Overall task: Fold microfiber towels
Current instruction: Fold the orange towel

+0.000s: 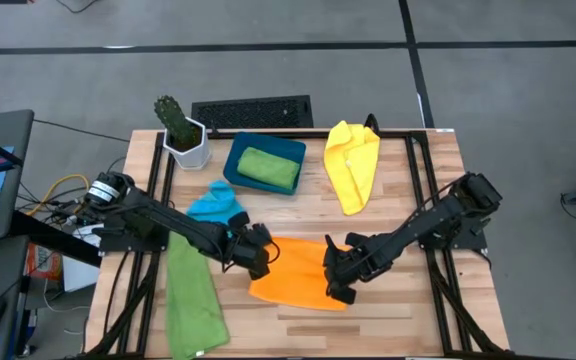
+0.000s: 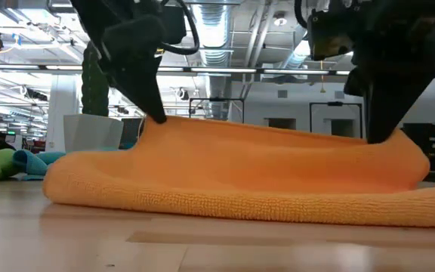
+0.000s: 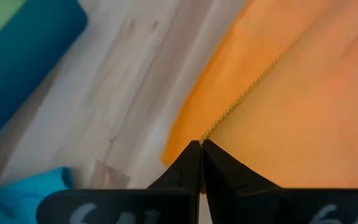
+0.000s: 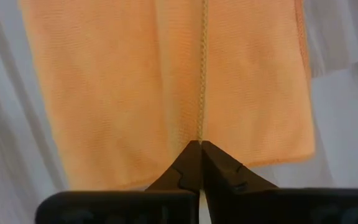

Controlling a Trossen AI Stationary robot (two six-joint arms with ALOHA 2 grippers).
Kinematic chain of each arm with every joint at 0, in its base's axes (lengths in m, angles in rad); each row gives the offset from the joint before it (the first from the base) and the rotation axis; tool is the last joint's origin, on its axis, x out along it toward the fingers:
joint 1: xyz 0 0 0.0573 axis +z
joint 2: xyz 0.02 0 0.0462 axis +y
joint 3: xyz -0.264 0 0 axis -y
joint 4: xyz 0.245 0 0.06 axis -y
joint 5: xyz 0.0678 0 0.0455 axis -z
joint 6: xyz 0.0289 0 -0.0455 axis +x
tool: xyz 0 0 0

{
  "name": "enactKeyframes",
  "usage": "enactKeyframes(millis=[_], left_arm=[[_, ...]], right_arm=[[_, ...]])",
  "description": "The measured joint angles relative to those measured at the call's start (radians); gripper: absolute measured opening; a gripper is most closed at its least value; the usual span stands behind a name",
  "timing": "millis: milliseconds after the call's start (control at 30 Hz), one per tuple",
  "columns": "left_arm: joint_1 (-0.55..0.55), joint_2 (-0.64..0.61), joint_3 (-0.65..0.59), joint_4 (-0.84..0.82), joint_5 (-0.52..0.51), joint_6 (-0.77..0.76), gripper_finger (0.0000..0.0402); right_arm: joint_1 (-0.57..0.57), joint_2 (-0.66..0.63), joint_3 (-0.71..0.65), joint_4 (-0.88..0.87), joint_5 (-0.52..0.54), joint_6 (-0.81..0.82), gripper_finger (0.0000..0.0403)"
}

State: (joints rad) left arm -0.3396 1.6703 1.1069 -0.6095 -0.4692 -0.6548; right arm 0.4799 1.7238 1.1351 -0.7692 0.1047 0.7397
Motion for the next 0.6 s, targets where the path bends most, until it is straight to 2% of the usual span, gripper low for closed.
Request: enactKeyframes(millis=[333,600], left_arm=[[0.032,0.011,0.000,0.002,-0.034,0.017,0.0000],[0.032,0.088,-0.002,0.019,0.026,0.026,0.0000]], right_arm=[[-0.068,0.000,0.000,0.004,0.026,-0.092,0.0029],[-0.090,0.000,0.000,0.023,0.024,-0.113,0.0035]])
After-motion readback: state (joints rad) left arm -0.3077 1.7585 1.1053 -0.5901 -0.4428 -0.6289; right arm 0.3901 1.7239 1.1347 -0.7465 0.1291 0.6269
